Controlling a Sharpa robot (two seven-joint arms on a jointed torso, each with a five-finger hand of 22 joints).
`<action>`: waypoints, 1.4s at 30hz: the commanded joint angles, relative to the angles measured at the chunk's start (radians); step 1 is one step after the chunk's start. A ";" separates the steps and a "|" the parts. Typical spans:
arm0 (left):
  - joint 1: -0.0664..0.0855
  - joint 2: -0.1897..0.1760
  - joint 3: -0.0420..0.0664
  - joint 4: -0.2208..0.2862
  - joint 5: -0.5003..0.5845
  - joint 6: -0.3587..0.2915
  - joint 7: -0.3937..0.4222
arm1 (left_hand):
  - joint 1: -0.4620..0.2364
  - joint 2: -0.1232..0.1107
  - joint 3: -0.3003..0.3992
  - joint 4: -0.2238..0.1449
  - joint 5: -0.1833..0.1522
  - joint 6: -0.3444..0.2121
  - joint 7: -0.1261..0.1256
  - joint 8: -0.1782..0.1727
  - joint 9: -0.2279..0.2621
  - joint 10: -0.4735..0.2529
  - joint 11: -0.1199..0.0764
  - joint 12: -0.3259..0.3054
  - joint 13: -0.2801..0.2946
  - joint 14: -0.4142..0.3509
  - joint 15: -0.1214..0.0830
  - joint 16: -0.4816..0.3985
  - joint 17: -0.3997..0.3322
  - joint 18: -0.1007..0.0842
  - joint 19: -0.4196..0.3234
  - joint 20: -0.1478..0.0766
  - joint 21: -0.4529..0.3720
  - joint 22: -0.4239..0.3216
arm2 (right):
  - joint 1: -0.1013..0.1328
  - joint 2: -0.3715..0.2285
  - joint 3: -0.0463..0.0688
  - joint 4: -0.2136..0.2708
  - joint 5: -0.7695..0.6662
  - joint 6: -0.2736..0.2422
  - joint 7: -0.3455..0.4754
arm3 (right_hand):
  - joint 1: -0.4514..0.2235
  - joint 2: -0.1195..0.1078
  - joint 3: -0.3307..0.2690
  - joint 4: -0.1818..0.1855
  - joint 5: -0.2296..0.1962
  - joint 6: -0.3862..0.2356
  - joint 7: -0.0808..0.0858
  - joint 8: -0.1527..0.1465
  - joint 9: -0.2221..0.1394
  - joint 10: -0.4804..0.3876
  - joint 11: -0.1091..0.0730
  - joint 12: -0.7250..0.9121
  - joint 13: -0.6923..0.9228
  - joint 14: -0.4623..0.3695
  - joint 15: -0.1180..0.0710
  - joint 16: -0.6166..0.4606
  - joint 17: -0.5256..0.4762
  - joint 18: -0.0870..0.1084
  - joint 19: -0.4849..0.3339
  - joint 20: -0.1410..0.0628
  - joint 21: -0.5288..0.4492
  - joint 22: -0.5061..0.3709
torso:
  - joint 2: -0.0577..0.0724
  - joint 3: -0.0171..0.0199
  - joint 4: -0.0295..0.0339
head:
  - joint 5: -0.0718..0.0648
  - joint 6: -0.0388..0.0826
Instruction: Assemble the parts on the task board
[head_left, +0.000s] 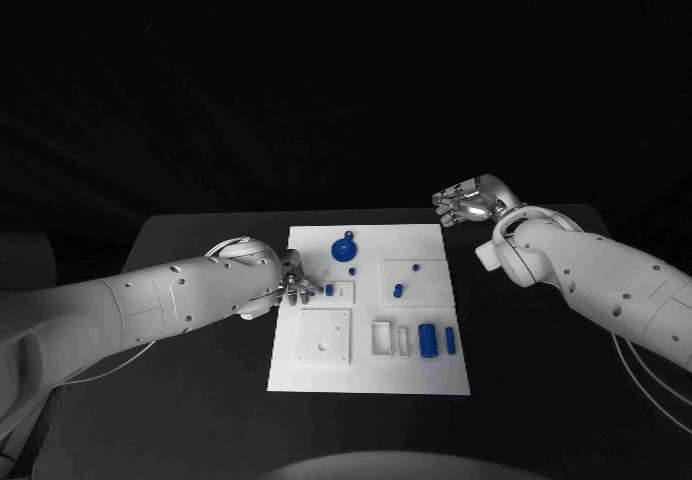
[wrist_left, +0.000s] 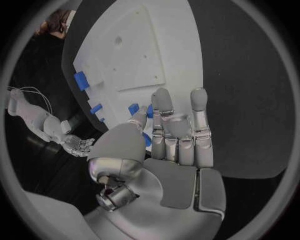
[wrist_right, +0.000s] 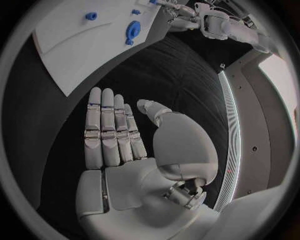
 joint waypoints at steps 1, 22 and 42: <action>-0.014 0.003 -0.009 -0.007 -0.012 0.022 -0.031 | -0.008 -0.035 -0.022 0.021 -0.027 -0.005 -0.001 0.006 0.003 0.049 -0.004 0.001 -0.003 0.000 -0.010 -0.004 0.000 -0.015 -0.001 0.002 -0.002 0.017 | -0.001 0.000 0.001 0.000 -0.005 0.009 0.006 | -0.011 0.000 0.002 0.002 0.004 0.000 0.006 -0.003 0.000 -0.002 0.005 -0.001 -0.001 0.003 0.000 -0.006 -0.002 0.002 -0.005 -0.001 0.006 -0.002 | 0.000 0.0003 0.0000 | 0.000 0.000; -0.014 -0.002 -0.009 -0.013 -0.015 0.022 -0.020 | 0.076 -0.259 -0.099 0.320 -0.034 0.011 0.001 -0.007 -0.002 0.049 -0.004 0.007 -0.039 -0.002 -0.013 -0.017 0.004 -0.015 -0.002 -0.002 -0.009 0.016 | -0.005 0.000 0.001 -0.003 -0.005 0.010 0.005 | -0.013 -0.001 0.000 0.003 0.006 -0.002 0.006 -0.003 0.000 -0.003 0.005 -0.002 -0.001 0.002 0.001 -0.006 -0.002 0.001 -0.006 0.000 0.005 -0.002 | 0.000 -0.0011 0.0009 | -0.002 -0.001; -0.014 -0.006 -0.009 -0.005 0.013 -0.022 0.016 | 0.084 -0.263 -0.101 0.317 -0.034 0.006 0.003 -0.011 -0.001 0.049 -0.003 0.003 -0.052 -0.003 -0.013 -0.033 -0.006 -0.015 -0.001 -0.002 -0.016 0.016 | -0.012 0.002 0.001 -0.006 -0.004 0.012 0.005 | -0.013 -0.001 0.000 0.003 0.006 -0.002 0.006 -0.003 0.000 -0.003 0.005 -0.002 -0.001 0.002 0.001 -0.006 -0.002 0.001 -0.006 0.000 0.005 -0.002 | 0.000 0.0002 0.0004 | -0.003 -0.002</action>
